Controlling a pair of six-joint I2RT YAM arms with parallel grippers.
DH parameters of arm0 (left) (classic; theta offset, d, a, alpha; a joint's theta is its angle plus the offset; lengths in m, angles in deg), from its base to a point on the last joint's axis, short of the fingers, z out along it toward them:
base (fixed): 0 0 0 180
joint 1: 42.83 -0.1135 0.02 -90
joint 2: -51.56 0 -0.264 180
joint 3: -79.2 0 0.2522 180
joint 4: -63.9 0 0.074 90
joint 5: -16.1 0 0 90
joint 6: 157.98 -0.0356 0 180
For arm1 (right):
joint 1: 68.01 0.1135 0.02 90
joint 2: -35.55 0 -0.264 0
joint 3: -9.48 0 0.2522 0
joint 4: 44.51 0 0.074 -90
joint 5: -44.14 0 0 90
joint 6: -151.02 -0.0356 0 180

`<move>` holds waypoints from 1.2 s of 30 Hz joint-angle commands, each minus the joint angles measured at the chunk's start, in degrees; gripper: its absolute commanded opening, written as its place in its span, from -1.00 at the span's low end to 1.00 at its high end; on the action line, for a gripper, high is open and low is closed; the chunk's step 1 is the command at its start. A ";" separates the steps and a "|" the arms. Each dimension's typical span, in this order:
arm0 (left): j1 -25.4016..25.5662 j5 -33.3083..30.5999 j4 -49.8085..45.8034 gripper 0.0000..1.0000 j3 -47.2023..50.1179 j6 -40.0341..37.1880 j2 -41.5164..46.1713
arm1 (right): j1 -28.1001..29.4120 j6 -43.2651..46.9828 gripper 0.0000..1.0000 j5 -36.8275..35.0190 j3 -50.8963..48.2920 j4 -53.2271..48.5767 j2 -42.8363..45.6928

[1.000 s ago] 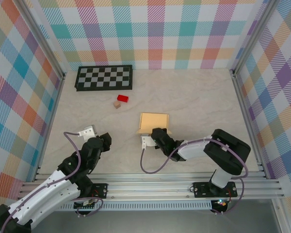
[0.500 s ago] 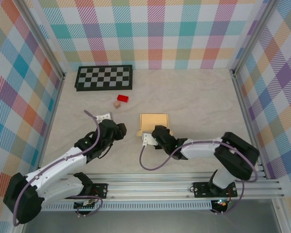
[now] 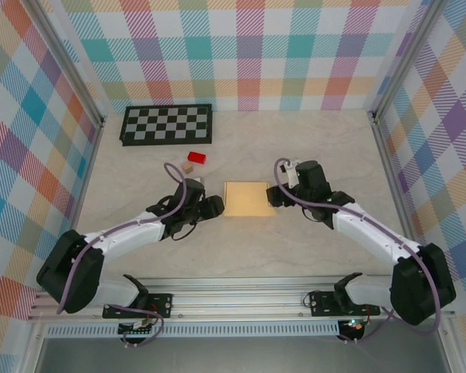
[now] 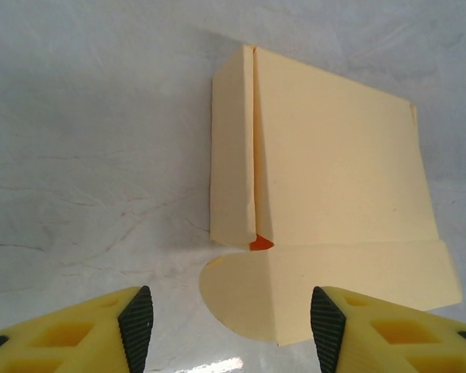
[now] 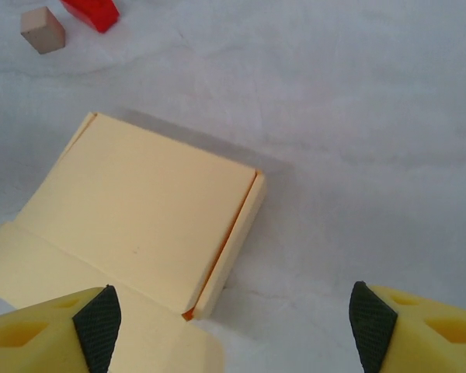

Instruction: Fold the paper box

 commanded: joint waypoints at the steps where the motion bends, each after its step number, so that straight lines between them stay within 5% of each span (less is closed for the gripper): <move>1: -0.55 4.20 5.69 0.22 -1.98 1.85 -2.59 | -1.55 -14.68 0.57 12.53 -0.08 -0.60 -5.27; 14: -0.46 3.60 14.70 0.01 -2.10 0.05 -13.47 | -3.50 -21.73 0.31 18.92 -2.45 9.81 -16.94; 21: 0.04 8.28 19.17 -0.23 -3.70 1.77 -16.09 | -3.51 -27.08 0.16 24.71 -2.70 12.61 -19.23; 29: 2.13 9.51 12.37 -0.25 -9.40 5.07 -12.00 | -3.44 -33.66 0.18 25.99 3.43 2.05 -15.71; 36: 2.53 4.51 -7.59 -0.24 -18.63 6.53 -9.98 | -6.01 -47.33 0.05 29.76 5.18 -2.15 -14.79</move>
